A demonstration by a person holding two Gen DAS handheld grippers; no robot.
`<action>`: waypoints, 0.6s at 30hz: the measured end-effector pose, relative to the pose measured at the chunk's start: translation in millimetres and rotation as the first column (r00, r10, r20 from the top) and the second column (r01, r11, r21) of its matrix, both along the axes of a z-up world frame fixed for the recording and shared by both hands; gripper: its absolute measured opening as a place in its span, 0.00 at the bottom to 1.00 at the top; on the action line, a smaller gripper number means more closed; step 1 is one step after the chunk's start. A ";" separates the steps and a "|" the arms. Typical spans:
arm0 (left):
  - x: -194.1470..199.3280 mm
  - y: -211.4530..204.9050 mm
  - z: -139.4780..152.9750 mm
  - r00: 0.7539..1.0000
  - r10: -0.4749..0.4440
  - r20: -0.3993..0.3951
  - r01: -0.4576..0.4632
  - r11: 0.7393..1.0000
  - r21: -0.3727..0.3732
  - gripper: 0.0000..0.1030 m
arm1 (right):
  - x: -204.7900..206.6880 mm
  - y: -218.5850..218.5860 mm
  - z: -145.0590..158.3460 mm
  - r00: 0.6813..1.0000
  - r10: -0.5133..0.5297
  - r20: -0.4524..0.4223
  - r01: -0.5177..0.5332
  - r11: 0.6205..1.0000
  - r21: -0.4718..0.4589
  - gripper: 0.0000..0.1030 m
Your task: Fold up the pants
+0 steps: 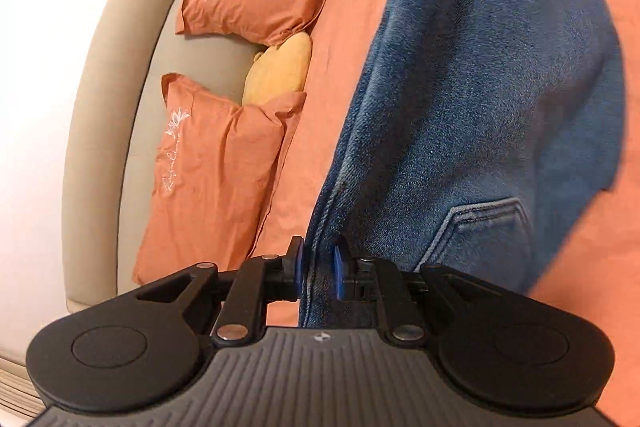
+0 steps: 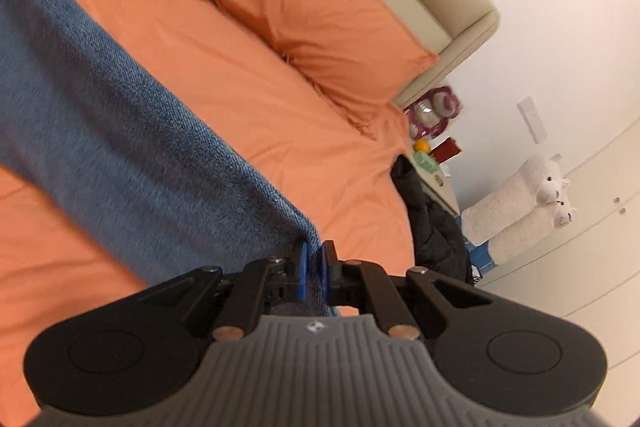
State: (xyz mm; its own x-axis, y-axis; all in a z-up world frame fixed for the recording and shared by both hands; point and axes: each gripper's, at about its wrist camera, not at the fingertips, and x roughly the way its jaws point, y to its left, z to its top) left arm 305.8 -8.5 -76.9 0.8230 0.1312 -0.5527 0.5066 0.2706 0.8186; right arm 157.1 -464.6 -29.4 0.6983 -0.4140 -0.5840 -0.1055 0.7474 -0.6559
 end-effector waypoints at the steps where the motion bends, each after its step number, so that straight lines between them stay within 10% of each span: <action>1: 4.0 0.9 -3.4 1.000 0.010 -0.006 -0.010 1.000 -0.004 0.16 | 26.0 -9.2 -12.0 1.000 0.001 -0.015 -0.001 1.000 -0.001 0.00; 18: 125.0 -12.9 -116.3 0.967 0.093 -0.237 -0.093 0.996 0.010 0.16 | 257.1 -16.1 -153.9 0.946 0.008 -0.325 -0.043 0.994 -0.099 0.00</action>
